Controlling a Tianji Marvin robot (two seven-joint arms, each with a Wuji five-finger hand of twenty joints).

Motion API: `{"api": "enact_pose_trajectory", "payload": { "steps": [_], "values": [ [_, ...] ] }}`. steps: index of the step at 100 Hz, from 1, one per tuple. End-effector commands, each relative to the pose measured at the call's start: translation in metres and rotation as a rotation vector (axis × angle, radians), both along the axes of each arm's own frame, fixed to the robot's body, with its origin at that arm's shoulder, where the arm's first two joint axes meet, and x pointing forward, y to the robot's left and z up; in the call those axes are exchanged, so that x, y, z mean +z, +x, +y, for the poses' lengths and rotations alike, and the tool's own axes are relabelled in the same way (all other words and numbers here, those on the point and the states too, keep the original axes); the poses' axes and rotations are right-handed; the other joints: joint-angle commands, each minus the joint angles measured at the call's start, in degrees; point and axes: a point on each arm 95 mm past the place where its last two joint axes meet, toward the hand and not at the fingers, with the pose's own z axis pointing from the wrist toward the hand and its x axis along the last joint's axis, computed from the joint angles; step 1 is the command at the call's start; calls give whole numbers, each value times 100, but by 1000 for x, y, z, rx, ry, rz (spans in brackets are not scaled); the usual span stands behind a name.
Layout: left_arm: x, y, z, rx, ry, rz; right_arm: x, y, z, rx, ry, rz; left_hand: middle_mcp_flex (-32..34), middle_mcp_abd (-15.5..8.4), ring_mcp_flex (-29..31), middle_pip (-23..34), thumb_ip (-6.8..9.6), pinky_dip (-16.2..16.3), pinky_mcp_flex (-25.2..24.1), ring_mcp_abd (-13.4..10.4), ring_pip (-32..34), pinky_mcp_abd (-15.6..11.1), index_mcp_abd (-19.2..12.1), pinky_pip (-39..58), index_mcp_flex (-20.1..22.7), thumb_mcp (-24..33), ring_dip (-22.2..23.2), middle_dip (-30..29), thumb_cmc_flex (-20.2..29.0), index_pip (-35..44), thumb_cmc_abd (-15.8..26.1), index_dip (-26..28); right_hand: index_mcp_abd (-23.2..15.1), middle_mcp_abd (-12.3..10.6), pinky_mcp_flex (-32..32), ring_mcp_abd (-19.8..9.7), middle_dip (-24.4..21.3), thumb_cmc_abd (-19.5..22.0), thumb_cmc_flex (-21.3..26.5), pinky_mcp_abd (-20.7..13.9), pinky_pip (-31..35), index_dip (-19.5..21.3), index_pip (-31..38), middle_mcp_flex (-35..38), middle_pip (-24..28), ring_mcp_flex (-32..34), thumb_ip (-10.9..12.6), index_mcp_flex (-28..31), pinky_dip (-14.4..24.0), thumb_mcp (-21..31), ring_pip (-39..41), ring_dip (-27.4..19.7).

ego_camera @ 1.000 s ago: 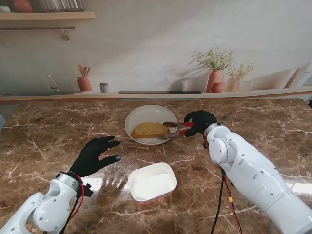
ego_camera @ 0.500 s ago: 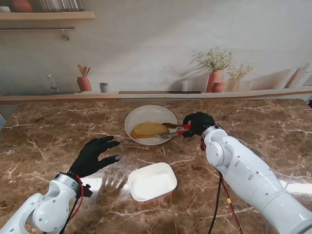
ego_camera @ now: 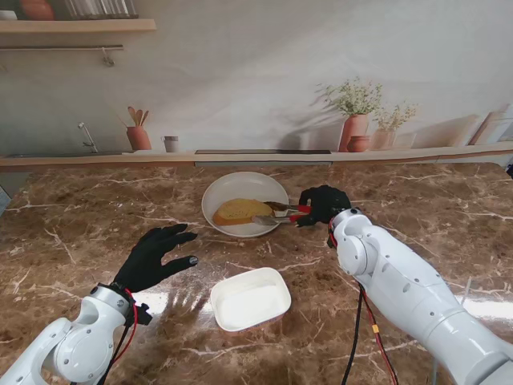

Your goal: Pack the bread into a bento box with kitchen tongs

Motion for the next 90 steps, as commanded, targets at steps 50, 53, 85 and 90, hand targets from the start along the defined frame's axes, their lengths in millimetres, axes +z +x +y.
{"api": "enact_pose_trajectory", "payload": {
  "steps": [50,53,85,90],
  "values": [
    [-3,-2,0,-1,-2,3,-6,-5,-7,-15,101,-22,-120,-26,-309,-89,162,44,-99,-257,-157,-51,-171,-297,11,-228,-73,-30,23,54,108,39,-1632,-217,326,-109,220,347,877,97,580,1384,1793,771,719,264,611,1055,296,1686,663,251],
    [-3,-2,0,-1,-2,3,-5,-6,-8,-18,108,-27,-124,-27,-313,-91,162,45,-100,-253,-159,-53,-168,-301,4,-228,-74,-31,23,50,108,39,-1632,-211,328,-109,223,334,880,100,581,1405,1797,775,724,264,611,1067,300,1698,663,252],
    [-3,-1,-1,-3,0,1,-1,-10,-10,-24,150,-73,-128,-39,-318,-97,163,59,-101,-257,-162,-51,-175,-333,-9,-229,-77,-35,18,40,107,40,-1725,-234,374,-142,309,-32,834,105,602,1733,1876,810,853,267,663,1291,389,2152,668,276],
    [-2,0,-1,-4,0,0,-1,-10,-10,-25,157,-78,-121,-34,-313,-95,163,62,-99,-254,-160,-52,-173,-337,-10,-229,-77,-35,18,39,105,40,-1732,-219,399,-132,323,-101,841,109,607,1759,1874,819,875,268,667,1313,399,2201,687,286]
  ]
}}
